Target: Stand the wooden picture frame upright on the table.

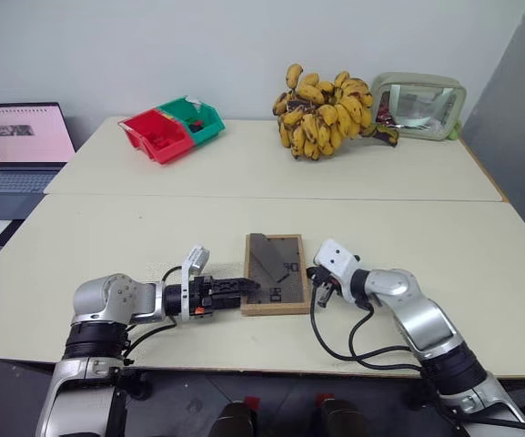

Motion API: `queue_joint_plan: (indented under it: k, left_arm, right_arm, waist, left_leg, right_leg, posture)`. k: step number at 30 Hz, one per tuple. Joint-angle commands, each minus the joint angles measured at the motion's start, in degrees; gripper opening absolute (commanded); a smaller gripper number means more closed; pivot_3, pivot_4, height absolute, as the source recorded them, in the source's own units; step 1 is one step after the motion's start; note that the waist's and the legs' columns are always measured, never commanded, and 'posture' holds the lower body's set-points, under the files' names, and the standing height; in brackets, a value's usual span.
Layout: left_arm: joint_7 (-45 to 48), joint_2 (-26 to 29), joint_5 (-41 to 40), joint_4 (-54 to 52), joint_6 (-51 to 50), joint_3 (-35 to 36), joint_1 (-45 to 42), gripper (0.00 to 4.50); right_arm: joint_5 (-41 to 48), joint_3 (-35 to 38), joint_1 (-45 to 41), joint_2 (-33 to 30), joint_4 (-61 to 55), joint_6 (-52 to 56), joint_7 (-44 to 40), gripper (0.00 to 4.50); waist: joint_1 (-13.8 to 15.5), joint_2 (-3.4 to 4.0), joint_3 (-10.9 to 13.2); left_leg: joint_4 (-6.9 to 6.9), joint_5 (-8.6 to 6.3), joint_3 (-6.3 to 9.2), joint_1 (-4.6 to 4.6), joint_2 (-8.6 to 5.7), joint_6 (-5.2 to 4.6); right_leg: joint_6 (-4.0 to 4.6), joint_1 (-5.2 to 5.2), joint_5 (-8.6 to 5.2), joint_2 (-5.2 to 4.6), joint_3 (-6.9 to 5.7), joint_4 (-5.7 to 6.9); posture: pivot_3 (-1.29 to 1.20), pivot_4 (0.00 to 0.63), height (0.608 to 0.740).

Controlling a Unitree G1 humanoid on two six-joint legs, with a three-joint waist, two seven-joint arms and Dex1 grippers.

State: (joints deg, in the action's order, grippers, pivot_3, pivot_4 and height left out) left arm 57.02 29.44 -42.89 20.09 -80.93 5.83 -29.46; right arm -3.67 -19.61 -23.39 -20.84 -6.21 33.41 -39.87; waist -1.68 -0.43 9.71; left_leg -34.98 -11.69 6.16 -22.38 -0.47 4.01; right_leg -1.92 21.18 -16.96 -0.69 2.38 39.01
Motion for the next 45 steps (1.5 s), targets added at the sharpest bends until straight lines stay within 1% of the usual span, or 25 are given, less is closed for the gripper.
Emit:
queue_joint_plan:
  k: [1, 7, 9, 10, 11, 12, 17, 20, 21, 24, 27, 30, 32, 34, 37, 40, 45]
  left_arm:
    - [-3.12, -3.95, 1.96, 1.72, 0.73, -3.08, -0.22, 4.48]
    - [-5.85, -7.23, -0.19, -3.08, -1.04, -0.6, -0.04, 4.48]
    - [-7.05, -7.47, -0.18, -3.24, -0.77, 0.8, 0.07, 4.11]
    - [-7.26, -7.32, -0.33, -3.43, -0.91, 1.25, 0.2, 4.04]
    - [-7.39, -7.2, -0.47, -3.61, -1.05, 1.49, 0.33, 3.8]
    - [-7.7, -7.25, -0.74, -3.55, -1.43, 1.98, 0.33, 3.66]
    - [-8.76, -7.63, -1.62, -4.22, -1.25, 3.97, 0.29, 2.56]
    - [-10.92, -8.9, -2.51, -4.72, -1.87, 6.63, -0.76, 2.11]
    - [-11.49, -9.31, -3.1, -5.31, -2.23, 7.57, -1.09, 1.84]
    - [-14.01, -10.9, -5.22, -7.08, -3.14, 11.52, -2.75, 1.29]
    - [-16.21, -12.03, -7.07, -10.21, -4.28, 14.08, -3.61, 1.29]
    - [-19.28, -13.21, -7.85, -14.58, -3.75, 15.51, -4.86, 1.29]
    - [-20.38, -12.84, -7.58, -17.39, -1.98, 15.05, -6.32, 1.29]
    - [-21.3, -12.41, -7.03, -19.03, 0.63, 14.64, -8.34, 1.29]
    - [-21.85, -11.66, -5.84, -19.85, 4.98, 13.72, -10.75, 1.29]
    - [-22.1, -10.8, -5.14, -19.88, 8.02, 12.71, -12.43, 1.29]
    - [-20.18, -8.21, -5.71, -21.57, 9.74, 9.88, -13.07, 1.29]
  right_arm:
    - [0.08, -0.32, -2.38, 1.9, -0.7, 0.89, 1.39, 0.0]
    - [0.36, -0.27, -2.31, 2.12, -1.05, 1.96, 1.96, 0.0]
    - [0.42, -0.19, -1.78, 1.57, -1.06, 1.72, 1.9, 0.0]
    - [0.43, -0.16, -1.56, 1.33, -1.07, 1.62, 1.89, 0.0]
    - [0.46, -0.16, -1.44, 1.19, -1.09, 1.58, 1.89, 0.0]
    - [0.5, -0.11, -1.39, 1.07, -1.06, 1.57, 1.9, 0.0]
    - [0.43, 0.57, -0.82, -0.01, -0.63, 1.23, 2.12, 0.0]
    - [0.5, 2.08, 0.09, -2.21, -0.77, 0.85, 1.84, 0.0]
    - [0.74, 2.85, 0.37, -3.26, -1.02, 0.74, 1.5, 0.0]
    - [2.24, 6.22, 0.12, -6.96, -1.75, 0.41, -0.35, 0.0]
    - [7.16, 10.81, -2.38, -9.12, -2.85, 2.39, -3.69, 0.0]
    - [15.08, 16.67, -7.5, -9.66, -3.88, 8.25, -7.3, 0.47]
    - [21.69, 20.6, -12.19, -9.15, -4.06, 14.0, -9.33, 0.99]
    - [27.83, 23.99, -17.75, -8.19, -2.87, 18.91, -10.53, 1.39]
    - [33.24, 26.15, -24.23, -7.05, -0.05, 22.48, -11.54, 2.01]
    - [35.65, 26.43, -29.28, -5.34, 3.87, 22.96, -11.27, 2.65]
    - [35.24, 24.06, -35.91, -0.66, 12.94, 18.41, -11.83, 3.84]
  waist:
    - [0.08, 0.07, -0.07]
    - [0.16, 0.03, -0.08]
    - [0.14, 0.03, -0.08]
    - [0.05, 0.01, -0.07]
    - [-0.05, 0.0, -0.07]
    - [-0.13, 0.0, -0.07]
    - [-0.32, -0.04, -0.04]
    - [-0.29, -0.05, -0.03]
    - [-0.29, -0.07, -0.02]
    - [-0.11, -0.15, 0.03]
    - [-0.17, -0.39, 0.2]
    - [-0.49, -0.6, 0.44]
    - [-0.78, -0.68, 0.59]
    - [-0.98, -0.77, 0.68]
    - [-0.97, -0.8, 0.69]
    - [-1.0, -0.81, 0.7]
    - [-1.05, -0.84, 0.73]
  left_leg:
    - [0.0, 0.03, 0.0, 0.0, -0.01, -0.03]
    - [-0.02, 0.06, 0.04, -0.15, -0.08, -0.07]
    - [-0.02, 0.06, 0.03, -0.21, -0.08, -0.07]
    - [-0.02, 0.06, 0.03, -0.21, -0.08, -0.07]
    - [-0.02, 0.06, 0.03, -0.21, -0.06, -0.07]
    - [-0.02, 0.06, 0.03, -0.22, -0.05, -0.07]
    - [0.0, 0.06, 0.02, -0.26, -0.02, -0.07]
    - [0.0, 0.06, 0.03, -0.31, -0.01, -0.07]
    - [0.0, 0.06, 0.03, -0.32, -0.01, -0.07]
    - [-0.01, 0.06, 0.06, -0.38, -0.04, -0.07]
    - [-0.02, 0.06, 0.06, -0.45, -0.06, -0.07]
    - [0.0, 0.06, 0.04, -0.45, 0.01, -0.06]
    - [0.01, 0.06, 0.03, -0.45, 0.04, -0.06]
    - [0.01, 0.06, 0.03, -0.53, 0.05, -0.05]
    - [0.05, 0.06, 0.06, -0.53, 0.05, -0.04]
    - [0.07, 0.05, 0.03, -0.55, 0.05, -0.03]
    - [0.09, 0.04, -0.12, -0.69, -0.02, -0.05]
  right_leg:
    - [-0.02, -0.01, 0.01, -0.02, 0.0, 0.0]
    - [-0.07, 0.05, 0.04, -0.13, -0.03, -0.03]
    - [-0.06, 0.13, 0.05, -0.14, -0.02, -0.03]
    - [-0.06, 0.14, 0.05, -0.14, -0.03, -0.03]
    - [-0.07, 0.15, 0.05, -0.14, -0.03, -0.03]
    - [-0.07, 0.16, 0.05, -0.13, -0.03, -0.02]
    - [-0.07, 0.22, 0.05, -0.08, -0.03, -0.02]
    - [-0.07, 0.27, 0.05, -0.07, -0.04, -0.02]
    - [-0.07, 0.27, 0.05, -0.07, -0.04, -0.02]
    - [-0.08, 0.28, 0.04, -0.09, -0.07, -0.03]
    - [-0.08, 0.33, 0.05, -0.1, -0.07, -0.04]
    - [-0.06, 0.38, 0.06, -0.09, -0.07, -0.04]
    - [-0.05, 0.4, 0.07, -0.09, -0.05, -0.03]
    - [0.03, 0.5, 0.12, -0.08, -0.05, 0.0]
    - [0.18, 0.53, 0.2, -0.09, -0.08, 0.0]
    - [0.18, 0.54, 0.2, -0.09, -0.06, -0.03]
    - [0.17, 0.71, 0.2, -0.12, 0.02, -0.06]
  posture:
    - [0.0, 0.15, 0.74]
    - [0.0, 0.15, 0.74]
    - [0.0, 0.15, 0.74]
    - [0.0, 0.15, 0.74]
    - [0.0, 0.15, 0.74]
    - [0.0, 0.15, 0.74]
    - [0.0, 0.15, 0.74]
    - [0.0, 0.15, 0.74]
    - [0.0, 0.15, 0.74]
    - [0.0, 0.15, 0.74]
    - [0.0, 0.15, 0.74]
    - [0.0, 0.15, 0.74]
    - [0.0, 0.15, 0.74]
    - [0.0, 0.15, 0.74]
    - [0.0, 0.15, 0.74]
    - [0.0, 0.15, 0.74]
    - [0.0, 0.15, 0.74]
